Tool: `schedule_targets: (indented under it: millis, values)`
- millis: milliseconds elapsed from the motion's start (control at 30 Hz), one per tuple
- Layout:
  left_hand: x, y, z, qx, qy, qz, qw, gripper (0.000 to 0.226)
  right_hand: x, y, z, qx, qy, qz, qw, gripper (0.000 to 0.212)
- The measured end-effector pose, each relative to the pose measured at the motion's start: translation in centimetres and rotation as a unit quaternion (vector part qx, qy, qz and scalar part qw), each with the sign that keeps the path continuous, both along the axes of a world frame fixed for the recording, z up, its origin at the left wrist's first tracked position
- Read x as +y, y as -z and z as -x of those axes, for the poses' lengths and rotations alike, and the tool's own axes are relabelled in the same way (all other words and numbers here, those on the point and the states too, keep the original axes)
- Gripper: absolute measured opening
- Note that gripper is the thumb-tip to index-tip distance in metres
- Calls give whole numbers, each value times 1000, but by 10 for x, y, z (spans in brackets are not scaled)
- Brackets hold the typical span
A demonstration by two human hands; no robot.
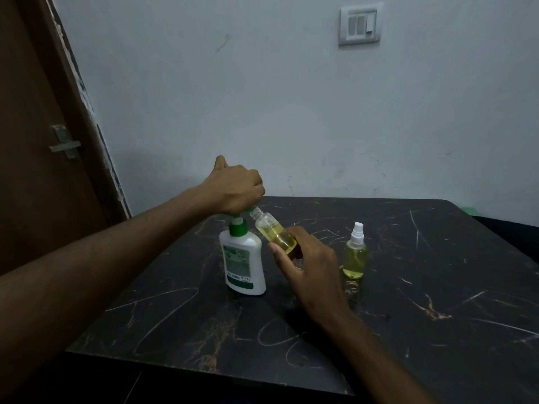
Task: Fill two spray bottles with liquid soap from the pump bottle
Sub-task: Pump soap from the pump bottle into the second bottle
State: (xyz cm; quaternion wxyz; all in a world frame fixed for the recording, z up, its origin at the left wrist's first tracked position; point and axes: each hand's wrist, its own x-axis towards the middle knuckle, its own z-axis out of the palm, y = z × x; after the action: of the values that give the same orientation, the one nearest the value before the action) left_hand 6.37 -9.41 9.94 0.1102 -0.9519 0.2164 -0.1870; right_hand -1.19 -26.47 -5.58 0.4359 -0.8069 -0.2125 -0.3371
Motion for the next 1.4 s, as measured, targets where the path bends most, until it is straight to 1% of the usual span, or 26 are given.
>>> schedule_targets:
  millis: [100, 267, 367, 433, 500, 567, 667, 800, 867, 967, 1067, 1200, 1300, 1400]
  values:
    - [0, 1, -4, -6, -1, -7, 1000, 41, -1, 0, 1, -2, 2, -1, 1000, 25]
    - [4, 5, -4, -12, 0, -41, 999, 40, -1, -2, 3, -4, 5, 1, 1000, 20]
    - [3, 1, -3, -14, 6, -11, 1000, 40, -1, -2, 3, -3, 5, 1, 1000, 21]
    - [2, -1, -4, -7, 5, 10, 1000, 33, -1, -1, 3, -3, 4, 0, 1000, 20]
    - [0, 2, -5, 8, -2, 3, 1000, 30, -1, -1, 2, -4, 3, 0, 1000, 19]
    - [1, 6, -5, 22, -10, 0, 1000, 33, -1, -1, 2, -4, 2, 2, 1000, 20]
    - [2, 4, -4, 11, -16, -10, 1000, 40, -1, -1, 3, -6, 2, 1, 1000, 18]
    - [1, -1, -2, -3, -3, 3, 1000, 38, -1, 0, 2, -1, -2, 1, 1000, 21]
    - [1, 1, -4, 7, -12, -6, 1000, 41, -1, 0, 1, -1, -3, 2, 1000, 21]
    - [-1, 5, -2, 18, -17, -15, 1000, 37, 0, 1, 1, -4, 3, 3, 1000, 22]
    - [-1, 1, 1, 7, -18, -8, 1000, 40, 0, 1, 0, -4, 9, 6, 1000, 24]
    - [0, -4, -1, -6, -13, -4, 1000, 35, -1, 2, 0, -5, 12, 3, 1000, 26]
    - [-2, 1, -2, 10, -18, -21, 1000, 40, 0, 2, -1, -5, 9, 4, 1000, 27]
    - [-3, 2, -1, 5, -17, -26, 999, 40, 0, 2, -1, -3, 10, 6, 1000, 27]
